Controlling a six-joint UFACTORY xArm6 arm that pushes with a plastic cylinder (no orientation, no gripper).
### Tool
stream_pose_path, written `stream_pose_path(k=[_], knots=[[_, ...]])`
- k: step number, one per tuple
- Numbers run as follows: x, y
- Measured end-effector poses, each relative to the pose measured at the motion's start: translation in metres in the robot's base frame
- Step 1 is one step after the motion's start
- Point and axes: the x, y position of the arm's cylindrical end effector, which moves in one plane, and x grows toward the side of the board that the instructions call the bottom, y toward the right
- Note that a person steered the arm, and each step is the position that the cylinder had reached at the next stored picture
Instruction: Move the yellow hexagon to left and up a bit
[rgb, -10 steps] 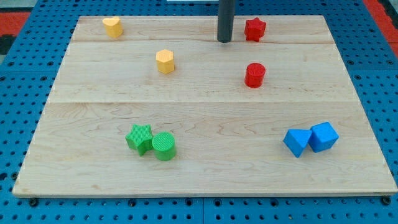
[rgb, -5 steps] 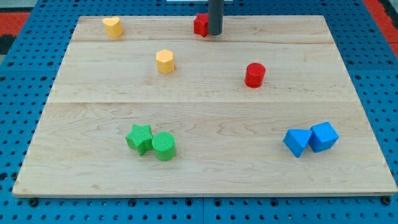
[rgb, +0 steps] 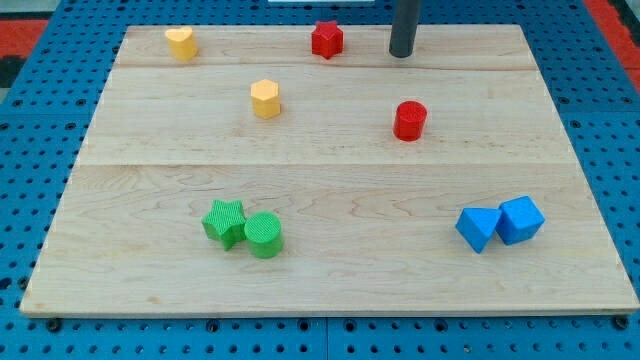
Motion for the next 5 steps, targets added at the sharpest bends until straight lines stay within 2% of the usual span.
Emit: stream_pose_path(k=[1, 2, 3, 4, 5], knots=[[0.062, 0.025], [0.135, 0.114], [0.177, 0.075], [0.177, -0.013], [0.132, -0.029]])
